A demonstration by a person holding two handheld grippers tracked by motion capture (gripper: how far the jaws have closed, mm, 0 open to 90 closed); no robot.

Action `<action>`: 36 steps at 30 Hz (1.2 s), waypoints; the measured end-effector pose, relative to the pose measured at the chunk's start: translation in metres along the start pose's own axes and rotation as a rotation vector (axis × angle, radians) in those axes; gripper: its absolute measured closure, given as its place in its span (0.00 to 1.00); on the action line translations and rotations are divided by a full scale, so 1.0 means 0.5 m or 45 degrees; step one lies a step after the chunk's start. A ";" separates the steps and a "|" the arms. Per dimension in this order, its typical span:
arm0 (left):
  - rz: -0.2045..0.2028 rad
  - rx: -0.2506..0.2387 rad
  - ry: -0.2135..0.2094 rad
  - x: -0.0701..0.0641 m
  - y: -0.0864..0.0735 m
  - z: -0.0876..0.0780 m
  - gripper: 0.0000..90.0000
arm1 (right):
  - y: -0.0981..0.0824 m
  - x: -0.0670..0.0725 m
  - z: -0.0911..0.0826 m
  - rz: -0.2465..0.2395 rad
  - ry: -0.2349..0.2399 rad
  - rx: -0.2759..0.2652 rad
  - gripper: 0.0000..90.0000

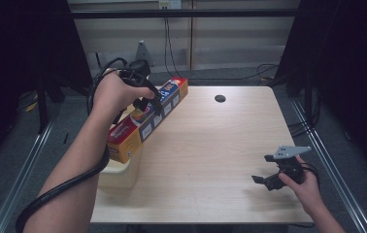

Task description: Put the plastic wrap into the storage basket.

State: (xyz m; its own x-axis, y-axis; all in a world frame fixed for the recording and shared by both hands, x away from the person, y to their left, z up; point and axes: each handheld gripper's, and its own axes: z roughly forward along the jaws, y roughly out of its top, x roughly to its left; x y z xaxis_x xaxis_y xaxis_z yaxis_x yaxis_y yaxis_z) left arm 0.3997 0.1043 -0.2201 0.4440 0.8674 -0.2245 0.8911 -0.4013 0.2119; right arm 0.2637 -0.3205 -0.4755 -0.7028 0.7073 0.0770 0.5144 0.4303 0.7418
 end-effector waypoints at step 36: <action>-0.144 -0.053 0.044 0.076 -0.052 -0.057 0.46 | 0.003 0.000 0.003 0.000 0.000 -0.002 0.02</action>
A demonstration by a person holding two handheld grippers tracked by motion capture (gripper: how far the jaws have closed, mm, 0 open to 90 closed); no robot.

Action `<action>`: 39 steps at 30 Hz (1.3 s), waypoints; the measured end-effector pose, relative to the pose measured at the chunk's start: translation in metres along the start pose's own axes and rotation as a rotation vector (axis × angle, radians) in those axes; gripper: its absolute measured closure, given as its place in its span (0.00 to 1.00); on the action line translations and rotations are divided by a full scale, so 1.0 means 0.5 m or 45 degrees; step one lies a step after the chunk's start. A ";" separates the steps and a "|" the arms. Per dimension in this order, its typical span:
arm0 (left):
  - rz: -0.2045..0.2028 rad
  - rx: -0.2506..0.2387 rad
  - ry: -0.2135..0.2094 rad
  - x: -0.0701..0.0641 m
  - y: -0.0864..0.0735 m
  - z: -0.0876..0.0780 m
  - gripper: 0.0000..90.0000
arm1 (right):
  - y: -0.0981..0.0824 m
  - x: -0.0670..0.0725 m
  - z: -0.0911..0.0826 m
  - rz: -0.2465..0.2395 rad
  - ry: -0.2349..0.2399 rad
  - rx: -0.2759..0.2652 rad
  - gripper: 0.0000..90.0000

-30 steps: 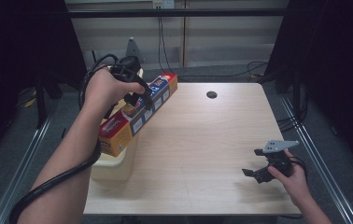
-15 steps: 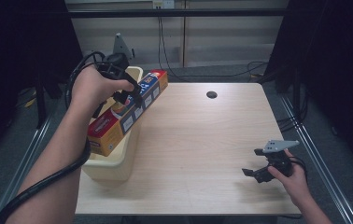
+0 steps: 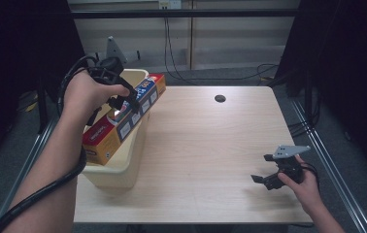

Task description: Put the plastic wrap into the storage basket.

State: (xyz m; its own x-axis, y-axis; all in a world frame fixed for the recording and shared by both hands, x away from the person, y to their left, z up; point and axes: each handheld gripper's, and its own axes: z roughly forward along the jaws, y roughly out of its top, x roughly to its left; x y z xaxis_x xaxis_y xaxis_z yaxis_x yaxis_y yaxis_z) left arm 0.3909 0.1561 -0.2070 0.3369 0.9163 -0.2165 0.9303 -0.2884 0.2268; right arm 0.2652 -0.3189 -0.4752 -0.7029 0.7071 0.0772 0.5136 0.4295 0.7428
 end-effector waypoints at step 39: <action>-0.116 -0.061 0.084 0.052 -0.047 -0.032 0.46 | 0.012 0.002 0.010 -0.016 0.022 0.002 0.02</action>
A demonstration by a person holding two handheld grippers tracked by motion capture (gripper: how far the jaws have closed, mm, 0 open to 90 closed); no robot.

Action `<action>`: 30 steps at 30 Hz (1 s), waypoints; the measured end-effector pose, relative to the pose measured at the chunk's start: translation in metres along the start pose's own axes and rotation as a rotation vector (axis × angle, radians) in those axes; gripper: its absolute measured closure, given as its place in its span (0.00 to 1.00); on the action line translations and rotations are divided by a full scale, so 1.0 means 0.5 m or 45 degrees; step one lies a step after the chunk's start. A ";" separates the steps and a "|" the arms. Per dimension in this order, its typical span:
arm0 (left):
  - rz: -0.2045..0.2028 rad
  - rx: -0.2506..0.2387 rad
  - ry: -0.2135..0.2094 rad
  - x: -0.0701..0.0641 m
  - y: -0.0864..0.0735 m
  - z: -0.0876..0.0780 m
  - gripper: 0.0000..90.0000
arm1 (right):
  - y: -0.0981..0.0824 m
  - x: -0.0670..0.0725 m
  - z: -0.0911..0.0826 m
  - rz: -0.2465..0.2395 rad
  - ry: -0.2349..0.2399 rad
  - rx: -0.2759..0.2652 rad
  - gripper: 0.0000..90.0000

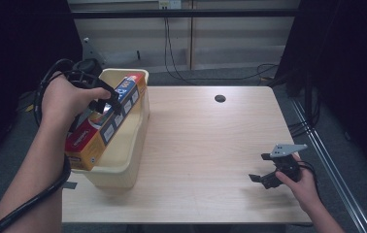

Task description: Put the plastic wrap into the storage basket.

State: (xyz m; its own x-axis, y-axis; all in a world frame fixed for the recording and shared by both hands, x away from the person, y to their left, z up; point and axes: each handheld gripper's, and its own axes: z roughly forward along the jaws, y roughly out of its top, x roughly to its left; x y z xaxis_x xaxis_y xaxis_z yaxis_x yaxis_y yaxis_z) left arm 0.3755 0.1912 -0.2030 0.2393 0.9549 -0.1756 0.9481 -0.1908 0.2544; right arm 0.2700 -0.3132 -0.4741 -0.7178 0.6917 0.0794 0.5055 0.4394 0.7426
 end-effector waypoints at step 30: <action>-0.081 -0.012 -0.006 0.033 -0.037 0.011 0.45 | 0.002 0.003 0.001 -0.009 -0.004 -0.001 0.02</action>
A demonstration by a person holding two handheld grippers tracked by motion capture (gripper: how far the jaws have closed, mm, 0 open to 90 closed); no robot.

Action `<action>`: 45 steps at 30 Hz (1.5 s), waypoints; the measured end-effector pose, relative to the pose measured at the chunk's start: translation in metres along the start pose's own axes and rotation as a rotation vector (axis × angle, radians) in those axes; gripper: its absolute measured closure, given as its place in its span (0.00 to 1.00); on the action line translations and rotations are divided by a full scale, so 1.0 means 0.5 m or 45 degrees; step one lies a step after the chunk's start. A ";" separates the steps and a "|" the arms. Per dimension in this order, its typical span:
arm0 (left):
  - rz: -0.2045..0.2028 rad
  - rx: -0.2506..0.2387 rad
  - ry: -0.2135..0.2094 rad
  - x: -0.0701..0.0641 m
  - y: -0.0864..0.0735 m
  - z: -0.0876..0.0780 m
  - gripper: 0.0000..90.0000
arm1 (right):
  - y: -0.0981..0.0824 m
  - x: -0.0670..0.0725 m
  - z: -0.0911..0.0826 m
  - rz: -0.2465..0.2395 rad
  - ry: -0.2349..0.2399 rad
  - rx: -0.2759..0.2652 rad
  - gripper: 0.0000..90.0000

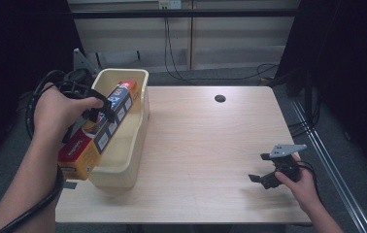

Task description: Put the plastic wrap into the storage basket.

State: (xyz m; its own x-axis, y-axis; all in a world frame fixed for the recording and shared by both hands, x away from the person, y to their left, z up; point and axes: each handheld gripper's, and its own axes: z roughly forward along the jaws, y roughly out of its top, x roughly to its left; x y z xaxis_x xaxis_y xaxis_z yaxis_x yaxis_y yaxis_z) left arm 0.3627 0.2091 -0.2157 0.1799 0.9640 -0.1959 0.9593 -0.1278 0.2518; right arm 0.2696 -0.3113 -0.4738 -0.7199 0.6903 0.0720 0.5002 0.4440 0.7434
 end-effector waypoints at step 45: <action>-0.043 0.088 0.051 0.007 0.023 0.164 0.45 | -0.002 0.004 0.004 -0.009 0.011 0.013 0.02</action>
State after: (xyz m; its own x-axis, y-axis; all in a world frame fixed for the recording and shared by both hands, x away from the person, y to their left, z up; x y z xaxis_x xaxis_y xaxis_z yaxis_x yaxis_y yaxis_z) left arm 0.3923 0.1922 -0.2911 0.1400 0.9763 -0.1650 0.9776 -0.1099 0.1794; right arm 0.2686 -0.3093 -0.4756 -0.7273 0.6824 0.0726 0.5003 0.4548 0.7368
